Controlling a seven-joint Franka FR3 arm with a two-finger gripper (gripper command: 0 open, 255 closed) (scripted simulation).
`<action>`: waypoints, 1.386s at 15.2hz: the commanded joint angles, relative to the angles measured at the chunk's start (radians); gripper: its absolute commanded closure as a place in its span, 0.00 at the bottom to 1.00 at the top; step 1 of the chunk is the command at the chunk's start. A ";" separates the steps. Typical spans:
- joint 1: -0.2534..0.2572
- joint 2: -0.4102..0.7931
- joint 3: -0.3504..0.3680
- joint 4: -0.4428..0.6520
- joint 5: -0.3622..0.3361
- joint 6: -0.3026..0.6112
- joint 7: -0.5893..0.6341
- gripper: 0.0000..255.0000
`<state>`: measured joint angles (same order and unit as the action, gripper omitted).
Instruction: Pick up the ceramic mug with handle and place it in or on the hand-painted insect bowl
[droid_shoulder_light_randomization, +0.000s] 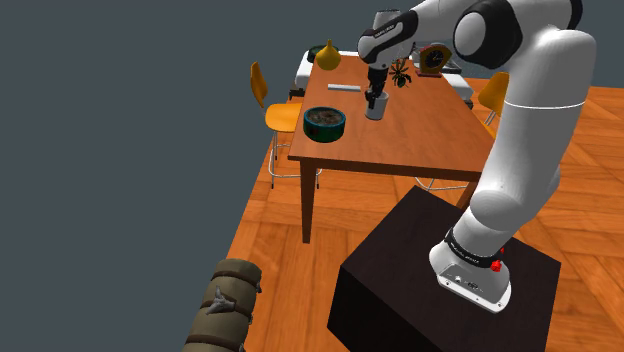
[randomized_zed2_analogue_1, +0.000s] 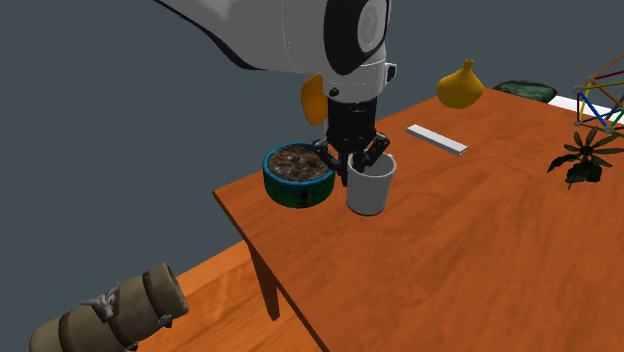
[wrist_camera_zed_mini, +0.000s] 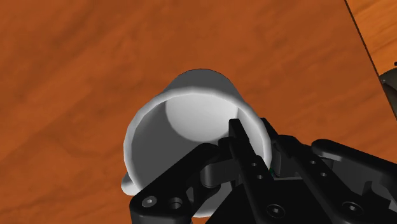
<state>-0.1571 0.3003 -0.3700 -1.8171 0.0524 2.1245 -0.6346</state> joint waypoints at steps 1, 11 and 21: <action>-0.001 -0.007 -0.002 0.017 -0.003 -0.024 -0.001 1.00; 0.003 -0.048 -0.008 0.100 -0.020 -0.145 0.005 1.00; 0.059 0.125 0.046 0.400 0.017 -0.283 0.125 1.00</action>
<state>-0.1030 0.4042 -0.3290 -1.4511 0.0649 1.8548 -0.5215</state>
